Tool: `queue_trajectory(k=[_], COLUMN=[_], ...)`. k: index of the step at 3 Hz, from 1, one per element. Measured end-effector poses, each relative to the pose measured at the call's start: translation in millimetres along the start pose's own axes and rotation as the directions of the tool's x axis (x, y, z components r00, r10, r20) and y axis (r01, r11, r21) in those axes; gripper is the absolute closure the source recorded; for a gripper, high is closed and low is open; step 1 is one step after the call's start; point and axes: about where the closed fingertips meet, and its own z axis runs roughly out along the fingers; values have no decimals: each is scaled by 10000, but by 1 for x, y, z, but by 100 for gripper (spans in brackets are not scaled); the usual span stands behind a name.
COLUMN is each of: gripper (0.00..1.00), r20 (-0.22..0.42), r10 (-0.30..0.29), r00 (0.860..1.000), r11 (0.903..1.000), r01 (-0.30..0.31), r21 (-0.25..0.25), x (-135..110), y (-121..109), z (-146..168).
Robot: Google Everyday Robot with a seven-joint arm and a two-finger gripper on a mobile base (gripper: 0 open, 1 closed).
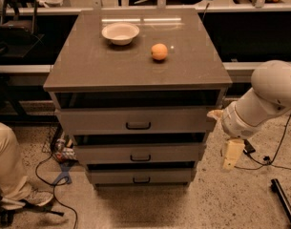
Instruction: Open bottom drawer
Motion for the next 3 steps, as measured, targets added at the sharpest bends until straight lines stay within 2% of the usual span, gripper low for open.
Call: queue_trajectory(k=[1,2,3], gripper=[0,0,0], r20=[-8,-39,413], r10=[-82,-459,-1107], r00=[10000,9989,9930], r11=[10000,9985,9912], r01=[82,458,1133], r21=[-54,-306,-682], x=[3,18,36], y=[1,8,25], z=[7,40,92])
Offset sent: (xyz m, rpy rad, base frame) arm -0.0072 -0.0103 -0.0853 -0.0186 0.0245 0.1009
